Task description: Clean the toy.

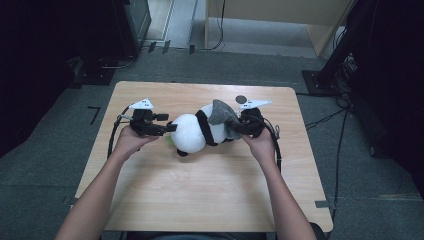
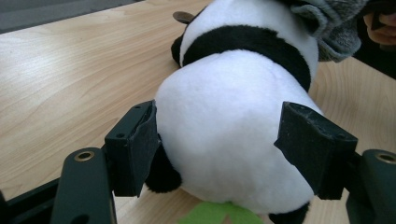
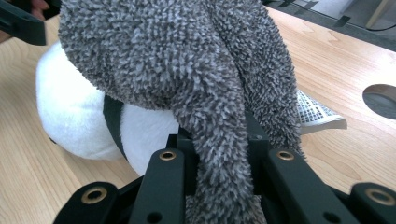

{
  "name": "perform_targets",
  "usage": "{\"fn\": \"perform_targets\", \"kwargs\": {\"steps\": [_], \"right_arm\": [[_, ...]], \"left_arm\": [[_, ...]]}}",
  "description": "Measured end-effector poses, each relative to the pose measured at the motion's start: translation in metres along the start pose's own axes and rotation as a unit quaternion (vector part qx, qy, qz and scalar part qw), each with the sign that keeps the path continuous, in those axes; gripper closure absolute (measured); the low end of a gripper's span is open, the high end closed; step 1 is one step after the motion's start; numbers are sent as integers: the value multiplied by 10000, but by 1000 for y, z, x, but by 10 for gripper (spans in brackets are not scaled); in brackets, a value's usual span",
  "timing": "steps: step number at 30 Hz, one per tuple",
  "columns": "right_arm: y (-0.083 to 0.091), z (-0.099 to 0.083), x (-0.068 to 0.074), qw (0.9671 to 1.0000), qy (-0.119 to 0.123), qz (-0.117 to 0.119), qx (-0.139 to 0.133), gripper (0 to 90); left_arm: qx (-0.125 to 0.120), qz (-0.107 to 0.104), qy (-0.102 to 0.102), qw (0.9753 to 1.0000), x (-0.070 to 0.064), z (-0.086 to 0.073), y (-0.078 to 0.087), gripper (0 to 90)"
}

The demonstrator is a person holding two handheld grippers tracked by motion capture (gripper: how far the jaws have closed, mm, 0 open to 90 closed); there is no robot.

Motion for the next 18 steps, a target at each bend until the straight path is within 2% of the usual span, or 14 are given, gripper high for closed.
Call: {"fn": "perform_targets", "kwargs": {"steps": [4, 7, 10, 13, 14, 16, 18], "right_arm": [[-1, 0, -1, 10000, -17, 73, -21, 762], [-2, 0, -1, 9999, -20, 105, -37, 762], [-3, -1, 0, 9999, 44, 142, -25, 762], [-4, -1, 3, 9998, 103, 165, -31, 762], [-5, -1, 4, 9998, 127, 172, -31, 761], [-6, -1, 6, 9997, 179, 144, -34, 761], [-7, 0, 7, 9997, 217, 144, -45, 761]], "left_arm": [[60, -150, 198, 9997, 4, -7, -9, 290], [143, -192, 133, 9996, 2, -10, -14, 288], [310, -336, 163, 9988, -2, -16, -18, 239], [480, -536, 8, 9974, -10, -23, -22, 139], [493, -580, -54, 9971, -13, -24, -24, 103], [408, -605, -304, 9969, -20, -27, -27, 58], [414, -713, -438, 9956, -28, -30, -30, 22]]}}
Point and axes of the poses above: each handheld gripper's, and its own axes: y roughly backward along the jaws, z roughly out of its top, x roughly to its left, the point moved 8 cm from there along -y, roughly forward along the jaws, and after that the axes turned 6 degrees about -y, right-handed, at the moved point
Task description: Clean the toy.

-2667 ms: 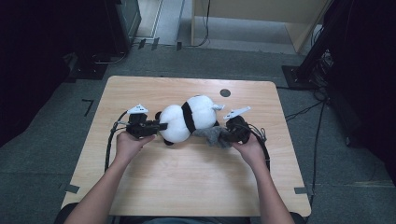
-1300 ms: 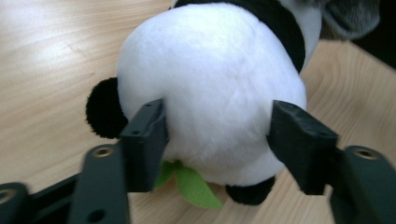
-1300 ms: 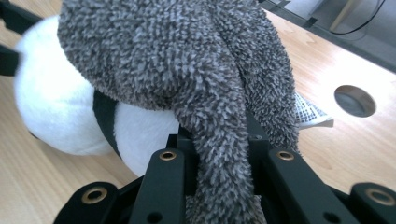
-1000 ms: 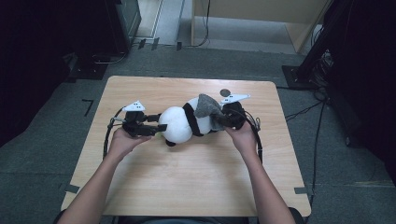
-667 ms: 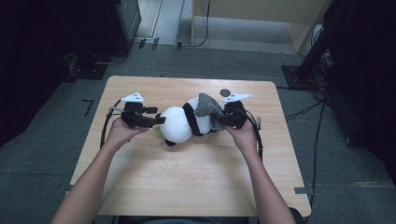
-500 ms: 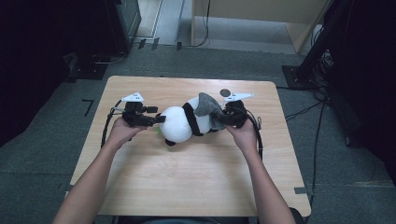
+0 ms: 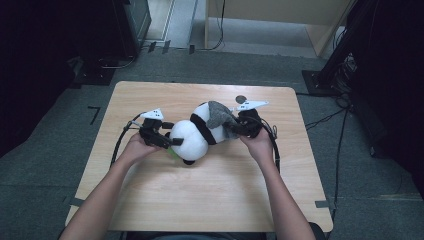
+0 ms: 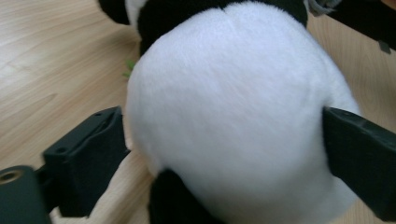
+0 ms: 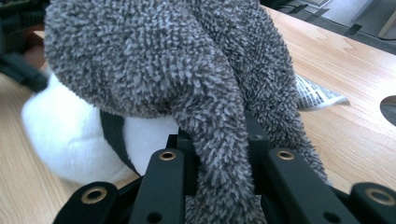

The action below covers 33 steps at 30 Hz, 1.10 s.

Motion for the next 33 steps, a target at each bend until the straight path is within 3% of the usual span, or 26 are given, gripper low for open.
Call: {"fn": "perform_targets", "kwargs": {"steps": [4, 8, 10, 13, 16, 18, 22, 26, 28, 33], "right_arm": [[-3, -1, 2, 10000, 38, -19, 4, 761], [-5, -1, 4, 9999, 86, -86, -28, 759], [-5, 0, 5, 9999, 60, -113, -58, 757], [-6, 0, 5, 9998, 42, -159, -138, 753], [-5, 1, 4, 9996, -81, -173, -190, 750], [-2, 3, 2, 9995, -164, -167, -220, 751], [10, 8, 5, 9990, -315, -74, -318, 751], [22, 13, 19, 9985, -271, 58, -467, 752], [28, 17, 27, 9981, -266, 133, -538, 752], [34, 21, 53, 9969, -198, 369, -663, 752]], "left_arm": [[131, -55, -246, 9996, -13, -2, -10, 0], [86, -21, -188, 9998, -16, -2, -10, 0], [-8, -74, -149, 9999, -17, -5, -9, 39], [-75, 16, -69, 9999, -18, -6, -5, 201], [-62, 37, 149, 9999, -21, -4, -2, 349], [-67, -27, 384, 9992, -25, -1, -1, 378], [-71, -7, 507, 9987, -33, 7, -1, 466], [-340, 26, 760, 9965, -39, 20, 4, 486], [-475, 59, 731, 9962, -41, 25, 9, 496], [-864, 245, 990, 9910, -44, 39, 22, 499]]}}
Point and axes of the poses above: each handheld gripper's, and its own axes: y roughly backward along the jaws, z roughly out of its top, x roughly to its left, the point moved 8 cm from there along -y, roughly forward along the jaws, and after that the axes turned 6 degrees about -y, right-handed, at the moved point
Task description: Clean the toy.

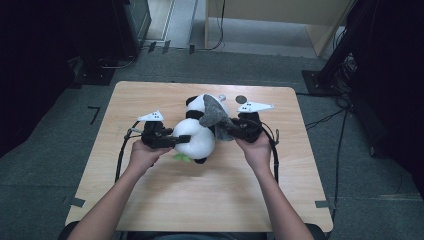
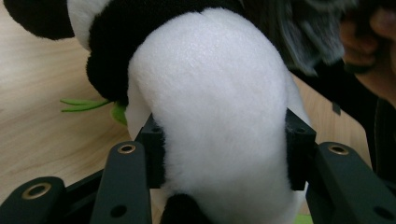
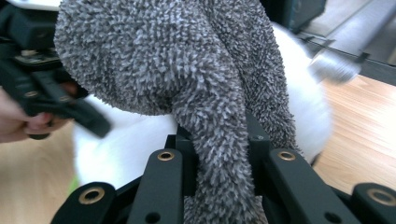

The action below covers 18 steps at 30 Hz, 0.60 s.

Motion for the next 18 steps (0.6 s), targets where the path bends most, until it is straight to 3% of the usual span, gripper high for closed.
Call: {"fn": "perform_targets", "kwargs": {"steps": [4, 6, 9, 12, 16, 18], "right_arm": [[-4, -1, 22, 9997, 65, 224, 57, 753], [-8, -4, 32, 9995, 104, 263, 126, 753], [-15, -11, 40, 9995, 220, 110, 183, 754], [-22, -19, 50, 9987, 250, 306, 307, 755], [-34, -31, 67, 9965, 597, 291, 511, 759], [-41, -40, 77, 9946, 704, 432, 626, 765]], "left_arm": [[-247, 133, 46, 9996, -1, 7, 2, 499], [-337, 142, 191, 9991, 0, 9, 1, 499], [-349, 299, 275, 9986, 2, 7, -2, 500], [-428, 354, 492, 9972, 5, 6, -5, 504], [-461, 396, 552, 9966, 6, 7, -7, 515], [-507, 392, 619, 9960, 6, 8, -5, 516]]}}
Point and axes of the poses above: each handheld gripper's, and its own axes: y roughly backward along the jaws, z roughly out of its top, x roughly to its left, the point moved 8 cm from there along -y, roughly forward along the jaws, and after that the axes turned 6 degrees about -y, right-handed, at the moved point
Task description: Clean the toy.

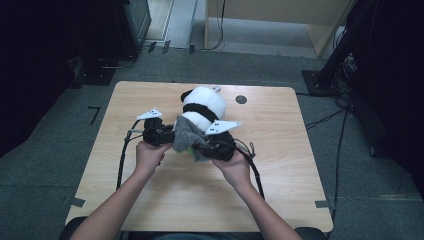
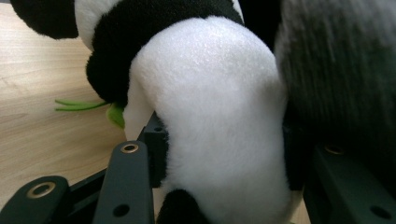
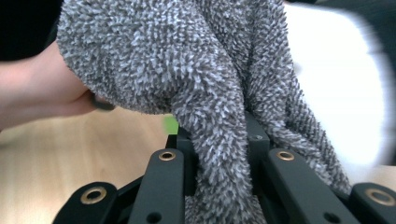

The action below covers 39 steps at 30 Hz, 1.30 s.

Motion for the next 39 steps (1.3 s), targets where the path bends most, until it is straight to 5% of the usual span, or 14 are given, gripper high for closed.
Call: {"fn": "perform_targets", "kwargs": {"steps": [5, 12, 20, 25, 32, 39], "right_arm": [[-25, -19, 13, 9981, 474, -116, 363, 773], [-40, -39, -4, 9977, 345, -244, 533, 775], [-42, -48, -23, 9982, -6, -252, 540, 774], [-37, -52, -43, 9967, -640, -63, 487, 775], [-32, -56, -62, 9948, -748, -410, 565, 775], [-12, -58, -97, 9876, -1213, -902, 422, 776]], "left_arm": [[-108, -65, 178, 9998, 0, 3, 4, 519], [-184, -68, 315, 9993, 4, 5, 7, 520], [-238, -131, 476, 9985, 7, 5, 9, 520], [-264, -209, 509, 9981, 7, 5, 9, 520], [-260, -328, 530, 9977, 6, 5, 11, 519], [-254, -383, 531, 9975, 7, 5, 12, 514]]}}
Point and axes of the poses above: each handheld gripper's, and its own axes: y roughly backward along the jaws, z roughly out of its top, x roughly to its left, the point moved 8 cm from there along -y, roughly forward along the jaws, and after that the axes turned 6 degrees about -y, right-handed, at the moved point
